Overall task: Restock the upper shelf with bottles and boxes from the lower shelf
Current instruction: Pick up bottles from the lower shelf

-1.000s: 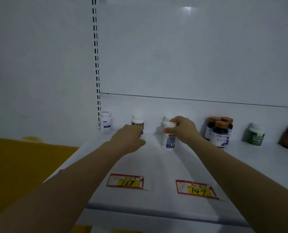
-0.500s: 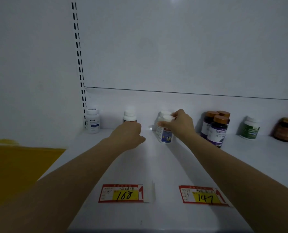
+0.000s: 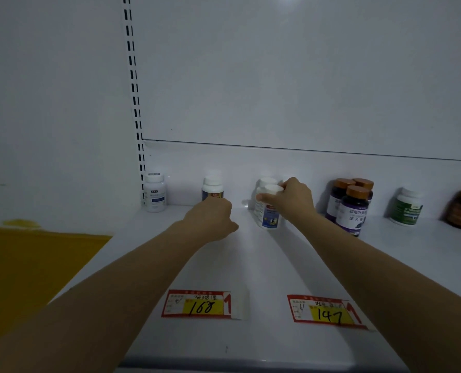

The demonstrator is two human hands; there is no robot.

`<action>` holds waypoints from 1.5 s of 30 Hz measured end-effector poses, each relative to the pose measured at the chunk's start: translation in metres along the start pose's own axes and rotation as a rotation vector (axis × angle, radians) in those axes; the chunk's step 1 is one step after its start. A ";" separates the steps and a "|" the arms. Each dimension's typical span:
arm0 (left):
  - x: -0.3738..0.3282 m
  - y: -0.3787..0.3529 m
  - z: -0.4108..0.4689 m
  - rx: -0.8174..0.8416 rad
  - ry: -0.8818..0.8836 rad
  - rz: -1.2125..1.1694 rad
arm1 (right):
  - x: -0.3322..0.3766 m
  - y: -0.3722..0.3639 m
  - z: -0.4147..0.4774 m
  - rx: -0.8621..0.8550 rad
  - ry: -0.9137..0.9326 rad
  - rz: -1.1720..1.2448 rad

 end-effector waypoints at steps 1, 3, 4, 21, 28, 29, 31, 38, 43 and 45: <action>0.001 0.000 -0.001 0.008 0.005 0.004 | 0.001 0.002 -0.001 0.001 0.006 -0.013; 0.003 0.001 -0.001 0.025 0.012 0.015 | 0.002 0.007 -0.005 0.031 0.016 -0.057; 0.004 0.001 -0.002 0.032 0.015 0.022 | 0.002 0.010 -0.008 0.067 0.025 -0.102; -0.031 0.016 -0.049 0.068 -0.046 0.028 | 0.009 0.082 -0.119 0.391 0.188 -0.685; -0.116 0.023 -0.097 0.016 -0.150 0.022 | -0.032 0.164 -0.171 0.337 0.139 -0.719; -0.135 0.024 -0.106 0.016 -0.173 0.011 | -0.041 0.179 -0.179 0.327 0.124 -0.709; -0.177 0.024 -0.126 0.009 -0.217 0.001 | -0.063 0.209 -0.199 0.310 0.095 -0.684; -0.322 -0.008 -0.216 -0.068 -0.324 -0.095 | -0.172 0.295 -0.278 0.294 0.021 -0.662; -0.386 -0.069 -0.263 0.109 -0.289 -0.134 | -0.257 0.318 -0.330 0.411 -0.058 -0.624; -0.390 -0.096 -0.275 0.174 -0.237 -0.108 | -0.284 0.317 -0.343 0.450 -0.080 -0.611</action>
Point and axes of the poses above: each hand's wrist, its own z-axis towards the middle knuckle, its own y-axis out of the back of the hand, x = y × z, the point moved 5 cm from there along z, towards the middle knuckle, and after that the axes turned 2 degrees about y, right-handed, at the moved point
